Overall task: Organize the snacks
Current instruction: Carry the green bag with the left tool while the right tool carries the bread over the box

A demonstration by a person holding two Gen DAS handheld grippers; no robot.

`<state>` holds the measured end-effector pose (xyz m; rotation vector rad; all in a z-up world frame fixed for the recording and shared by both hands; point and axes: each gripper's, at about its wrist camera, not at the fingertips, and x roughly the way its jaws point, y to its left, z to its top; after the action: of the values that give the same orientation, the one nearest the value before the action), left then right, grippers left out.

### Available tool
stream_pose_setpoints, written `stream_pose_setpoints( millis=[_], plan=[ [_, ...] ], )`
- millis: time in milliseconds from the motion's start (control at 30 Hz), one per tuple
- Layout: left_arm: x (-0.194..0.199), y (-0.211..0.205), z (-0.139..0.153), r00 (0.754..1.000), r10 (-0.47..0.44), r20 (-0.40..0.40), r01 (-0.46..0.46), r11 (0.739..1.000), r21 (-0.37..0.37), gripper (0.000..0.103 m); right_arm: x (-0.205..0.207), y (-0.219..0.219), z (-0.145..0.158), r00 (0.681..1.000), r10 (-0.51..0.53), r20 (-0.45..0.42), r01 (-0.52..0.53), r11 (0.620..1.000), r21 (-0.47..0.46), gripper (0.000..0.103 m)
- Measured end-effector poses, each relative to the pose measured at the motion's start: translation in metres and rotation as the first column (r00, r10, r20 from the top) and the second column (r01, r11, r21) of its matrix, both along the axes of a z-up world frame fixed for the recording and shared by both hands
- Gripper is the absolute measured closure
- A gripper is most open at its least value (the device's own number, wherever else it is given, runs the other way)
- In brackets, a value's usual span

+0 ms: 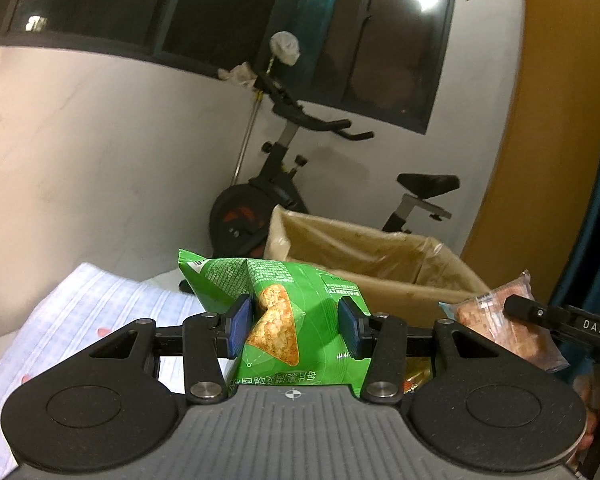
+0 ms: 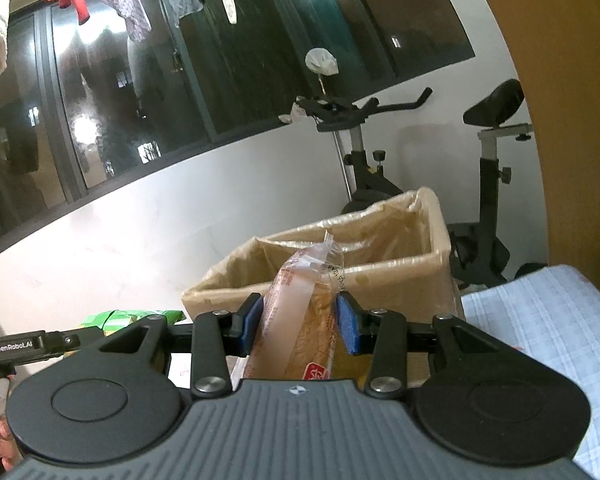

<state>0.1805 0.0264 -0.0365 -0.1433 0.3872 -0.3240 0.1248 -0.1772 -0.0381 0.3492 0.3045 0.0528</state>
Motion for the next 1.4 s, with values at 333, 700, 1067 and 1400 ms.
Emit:
stream_pose_setpoints(
  millis=[333, 700, 1067, 1400],
  plan=[
    [0.020, -0.023, 0.024, 0.994, -0.059, 0.089, 0.060, 0.998, -0.008, 0.054, 0.008, -0.011, 0.036, 0.995, -0.017, 0.097, 0.021, 0.999, -0.040, 0.060],
    [0.065, -0.061, 0.031, 0.984, -0.108, 0.145, 0.107, 0.994, 0.015, 0.054, 0.053, -0.022, 0.052, 0.986, -0.052, 0.156, 0.068, 0.993, -0.101, 0.060],
    [0.125, -0.096, 0.017, 0.990, -0.124, 0.070, 0.116, 0.987, 0.107, 0.054, 0.115, -0.033, 0.032, 0.990, -0.117, 0.083, 0.127, 0.983, -0.133, 0.060],
    [0.151, -0.112, -0.002, 0.986, -0.163, -0.023, 0.164, 0.964, 0.210, 0.050, 0.132, -0.045, 0.002, 0.981, -0.163, -0.104, 0.150, 0.981, -0.123, 0.060]
  ],
)
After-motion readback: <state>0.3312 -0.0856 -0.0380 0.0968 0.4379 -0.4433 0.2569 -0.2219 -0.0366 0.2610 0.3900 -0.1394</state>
